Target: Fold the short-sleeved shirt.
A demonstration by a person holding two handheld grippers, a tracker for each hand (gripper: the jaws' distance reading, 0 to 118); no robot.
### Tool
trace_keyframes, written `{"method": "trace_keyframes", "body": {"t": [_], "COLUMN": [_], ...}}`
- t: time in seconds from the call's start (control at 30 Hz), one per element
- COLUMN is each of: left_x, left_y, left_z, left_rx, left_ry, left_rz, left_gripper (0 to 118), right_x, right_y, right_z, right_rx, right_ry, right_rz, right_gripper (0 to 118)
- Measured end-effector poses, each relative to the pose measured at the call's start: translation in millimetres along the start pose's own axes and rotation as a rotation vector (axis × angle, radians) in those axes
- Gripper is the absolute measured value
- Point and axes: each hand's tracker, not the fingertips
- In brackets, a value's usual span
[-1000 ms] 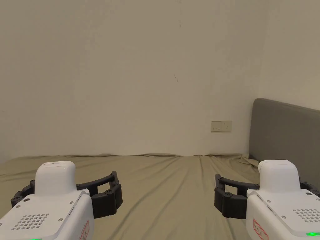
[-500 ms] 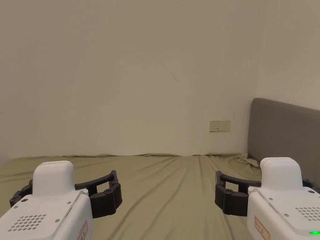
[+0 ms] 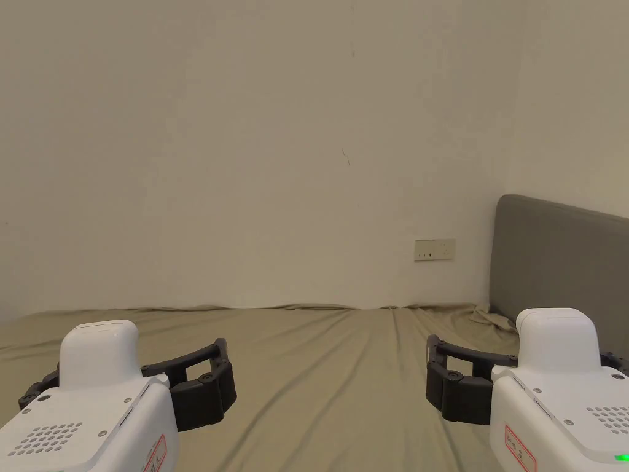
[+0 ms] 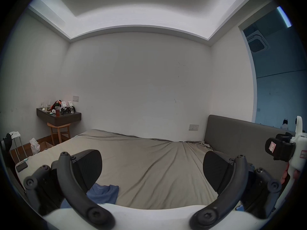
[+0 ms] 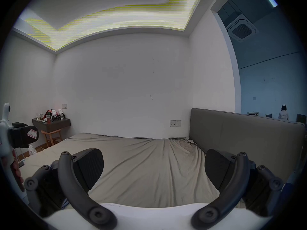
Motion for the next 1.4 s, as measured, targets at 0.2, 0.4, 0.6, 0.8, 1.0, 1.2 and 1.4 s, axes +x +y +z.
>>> {"method": "trace_keyframes", "body": {"t": [0.2, 0.4, 0.6, 0.8, 1.0, 1.2, 1.4], "left_x": [1.2, 1.5, 2.0, 2.1, 5.1, 6.9, 12.6], "left_y": [0.9, 0.9, 3.7, 3.7, 2.5, 2.4, -4.6], "left_z": [-1.2, -0.4, 0.6, 1.0, 3.6, 11.5, 5.9], "left_rx": [-0.002, -0.006, 0.006, 0.015, 0.019, 0.017, -0.020], "left_ry": [0.002, -0.005, 0.003, 0.011, 0.048, -0.110, -0.105], "left_rz": [-0.001, -0.002, -0.011, -0.019, -0.069, -0.066, -0.079], "left_gripper": [118, 118, 118, 118, 118, 37, 0], "right_x": [-0.6, -1.1, -0.7, 0.1, 1.8, 5.7, 9.0], "right_y": [1.1, 0.9, 1.0, 1.9, 1.3, 1.3, -7.7], "right_z": [-1.4, -1.5, -2.6, -3.7, -1.9, 4.2, 10.0], "right_rx": [-0.001, -0.001, -0.002, 0.008, 0.019, -0.003, 0.009], "right_ry": [-0.004, -0.003, -0.004, -0.023, -0.050, 0.010, 0.003], "right_rz": [0.003, 0.008, 0.004, 0.007, 0.004, -0.029, 0.001], "right_gripper": [118, 118, 118, 118, 118, 6, 6]}}
